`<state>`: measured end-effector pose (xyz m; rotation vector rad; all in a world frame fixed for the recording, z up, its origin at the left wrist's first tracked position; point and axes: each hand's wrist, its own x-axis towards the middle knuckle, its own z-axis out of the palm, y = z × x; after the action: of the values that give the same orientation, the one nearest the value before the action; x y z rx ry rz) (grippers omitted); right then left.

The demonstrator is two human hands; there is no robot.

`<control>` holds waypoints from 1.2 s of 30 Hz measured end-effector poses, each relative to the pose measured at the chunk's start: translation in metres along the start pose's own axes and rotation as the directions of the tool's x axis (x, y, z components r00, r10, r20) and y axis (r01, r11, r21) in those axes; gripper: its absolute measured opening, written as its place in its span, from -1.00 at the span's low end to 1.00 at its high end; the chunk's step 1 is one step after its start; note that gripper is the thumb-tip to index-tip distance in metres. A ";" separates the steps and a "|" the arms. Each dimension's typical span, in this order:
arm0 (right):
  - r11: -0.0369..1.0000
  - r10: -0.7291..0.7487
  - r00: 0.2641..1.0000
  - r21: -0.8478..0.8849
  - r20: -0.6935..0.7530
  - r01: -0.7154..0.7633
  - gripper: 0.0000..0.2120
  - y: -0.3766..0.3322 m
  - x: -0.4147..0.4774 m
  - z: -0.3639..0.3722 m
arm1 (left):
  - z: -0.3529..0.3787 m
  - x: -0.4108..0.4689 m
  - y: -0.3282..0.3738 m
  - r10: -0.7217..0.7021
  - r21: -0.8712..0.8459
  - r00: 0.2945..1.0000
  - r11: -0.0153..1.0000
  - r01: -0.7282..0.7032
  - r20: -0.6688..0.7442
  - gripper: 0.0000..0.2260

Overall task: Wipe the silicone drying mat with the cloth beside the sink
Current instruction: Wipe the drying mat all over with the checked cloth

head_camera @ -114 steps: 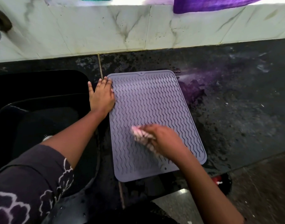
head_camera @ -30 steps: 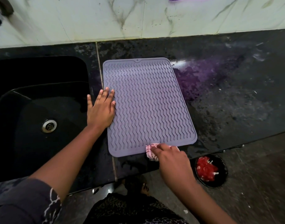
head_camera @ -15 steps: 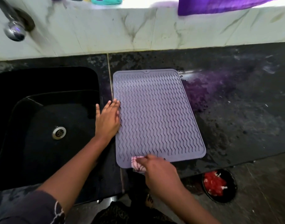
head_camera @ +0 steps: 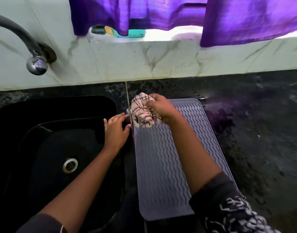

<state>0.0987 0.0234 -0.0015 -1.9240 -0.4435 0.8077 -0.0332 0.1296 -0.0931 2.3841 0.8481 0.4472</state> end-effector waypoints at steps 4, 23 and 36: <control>0.870 -0.054 0.987 -0.493 -0.151 -0.027 -0.67 0.023 0.044 0.008 | 0.005 0.007 -0.006 -0.007 0.029 0.999 1.000 0.005 0.050 -0.59; 0.827 -0.268 0.856 -0.562 -0.441 -0.030 -0.71 0.040 0.057 -0.003 | 0.010 0.012 -0.013 0.168 -0.193 0.983 0.970 -0.151 0.074 -0.59; 0.386 -0.292 0.949 -0.893 0.118 0.230 -0.48 0.064 0.041 0.032 | 0.010 0.042 -0.032 0.199 -0.064 0.973 0.979 -0.193 0.115 -0.54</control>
<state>0.1039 0.0391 -0.0819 -2.7421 -1.3406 0.2469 -0.0125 0.1738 -0.1159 2.4291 0.5424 0.3915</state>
